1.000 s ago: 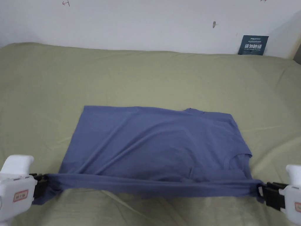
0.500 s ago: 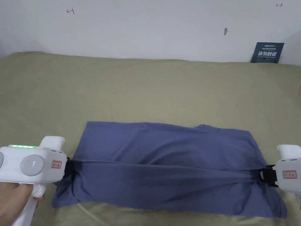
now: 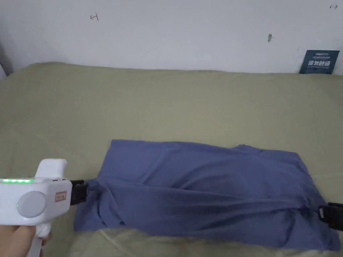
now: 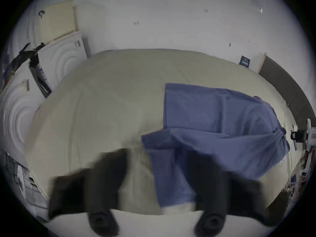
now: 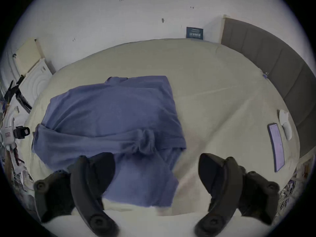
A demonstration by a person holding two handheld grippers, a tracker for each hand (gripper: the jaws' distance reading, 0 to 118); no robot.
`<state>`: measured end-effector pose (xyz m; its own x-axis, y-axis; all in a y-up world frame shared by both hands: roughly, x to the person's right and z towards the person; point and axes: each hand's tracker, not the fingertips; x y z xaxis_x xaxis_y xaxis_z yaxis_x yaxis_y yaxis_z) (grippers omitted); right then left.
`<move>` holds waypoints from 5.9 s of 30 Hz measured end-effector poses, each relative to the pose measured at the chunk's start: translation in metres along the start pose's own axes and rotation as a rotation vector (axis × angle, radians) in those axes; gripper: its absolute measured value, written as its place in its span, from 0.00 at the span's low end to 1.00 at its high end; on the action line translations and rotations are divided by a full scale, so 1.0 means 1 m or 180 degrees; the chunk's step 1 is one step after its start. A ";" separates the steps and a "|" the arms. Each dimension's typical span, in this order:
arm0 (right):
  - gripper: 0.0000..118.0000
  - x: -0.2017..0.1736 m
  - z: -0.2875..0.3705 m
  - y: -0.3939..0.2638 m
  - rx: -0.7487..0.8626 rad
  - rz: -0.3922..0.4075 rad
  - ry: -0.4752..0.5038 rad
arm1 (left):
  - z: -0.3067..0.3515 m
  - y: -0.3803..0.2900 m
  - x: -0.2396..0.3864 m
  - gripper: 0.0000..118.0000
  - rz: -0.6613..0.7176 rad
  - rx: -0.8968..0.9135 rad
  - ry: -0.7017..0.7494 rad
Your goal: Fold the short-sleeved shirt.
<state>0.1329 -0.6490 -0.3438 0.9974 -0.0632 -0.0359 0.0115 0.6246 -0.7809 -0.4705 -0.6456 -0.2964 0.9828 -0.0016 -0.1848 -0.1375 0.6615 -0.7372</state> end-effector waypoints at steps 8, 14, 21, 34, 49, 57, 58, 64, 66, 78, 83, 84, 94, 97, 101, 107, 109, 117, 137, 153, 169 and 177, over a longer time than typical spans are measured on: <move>0.00 -0.003 0.011 -0.038 -0.0043 -0.0053 0.0062 | -0.016 -0.026 0.000 0.88 0.0129 -0.0411 -0.0256; 0.00 0.004 0.001 -0.049 -0.0123 -0.0144 0.0128 | -0.054 -0.026 0.008 0.98 0.0189 -0.0611 -0.0263; 0.34 0.013 -0.017 -0.049 -0.0170 -0.0153 0.0167 | -0.056 -0.027 0.038 0.44 -0.0112 -0.0576 0.0076; 0.10 0.000 -0.048 -0.040 -0.0270 -0.0117 0.0272 | -0.048 -0.020 0.036 0.12 0.0020 -0.0594 -0.0188; 0.08 0.007 0.052 -0.080 -0.0078 -0.0054 0.0312 | 0.036 -0.066 0.023 0.12 -0.0033 -0.0493 -0.0270; 0.08 0.009 0.088 -0.147 -0.0255 -0.0036 0.0347 | 0.078 -0.125 0.011 0.12 -0.0030 -0.0620 -0.0308; 0.08 0.010 0.086 -0.149 -0.0253 -0.0061 0.0352 | 0.076 -0.127 0.010 0.12 -0.0025 -0.0634 -0.0327; 0.93 0.014 0.099 -0.133 0.0034 -0.0152 0.0342 | 0.084 -0.115 -0.001 0.87 0.0067 -0.0442 -0.0332; 0.91 0.014 0.104 -0.120 0.0076 -0.0106 0.0232 | 0.089 -0.100 -0.002 0.86 0.0118 -0.0293 -0.0193; 0.00 0.000 0.046 -0.030 0.0458 -0.0034 0.0077 | 0.011 0.004 0.026 0.05 0.0030 -0.0003 -0.0180; 0.00 -0.006 0.022 -0.012 0.0416 0.0033 0.0063 | -0.044 0.028 0.027 0.70 0.0077 -0.0102 -0.0152; 0.00 -0.003 0.015 -0.009 0.0390 0.0040 0.0087 | -0.056 0.031 0.029 0.70 0.0077 -0.0179 -0.0080; 0.00 0.001 -0.021 0.005 0.0230 0.0128 0.0020 | -0.133 0.046 0.042 0.94 -0.0011 -0.0548 0.0053; 0.00 0.004 -0.025 0.012 0.0190 0.0144 0.0015 | -0.128 0.045 0.048 0.74 -0.0094 -0.0572 0.0038; 0.00 0.009 -0.035 0.025 0.0151 0.0142 0.0020 | -0.112 0.045 0.054 0.08 -0.0134 -0.0448 -0.0047; 0.00 0.011 -0.066 0.046 -0.0016 0.0207 0.0003 | -0.109 0.045 0.060 0.08 -0.0197 -0.0482 -0.0043; 0.16 0.014 -0.081 0.052 -0.0150 0.0216 -0.0009 | -0.109 0.044 0.061 0.08 -0.0191 -0.0489 -0.0051; 0.78 0.016 -0.127 0.053 -0.0528 0.0201 -0.0075 | -0.111 0.044 0.056 0.08 -0.0159 -0.0505 -0.0081; 0.00 0.019 0.051 0.025 0.0340 0.0167 0.0390 | 0.048 0.016 0.009 0.08 -0.0133 0.0023 -0.0384; 0.00 0.014 0.122 -0.136 0.0214 0.0251 0.0472 | 0.111 -0.132 -0.023 0.08 -0.0241 0.0045 -0.0471; 0.13 -0.008 0.144 -0.126 0.1067 -0.0034 0.0196 | 0.153 -0.120 -0.005 0.28 0.0155 0.0731 -0.0006; 0.00 -0.070 0.183 -0.131 0.1692 0.0174 0.0027 | 0.175 -0.128 0.007 0.00 0.0235 0.0842 -0.0121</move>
<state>0.0745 -0.5841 -0.1246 0.9969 -0.0245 -0.0745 -0.0035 0.9352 -0.3541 -0.4249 -0.5990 -0.0901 0.9759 0.0787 -0.2034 -0.1767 0.8317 -0.5263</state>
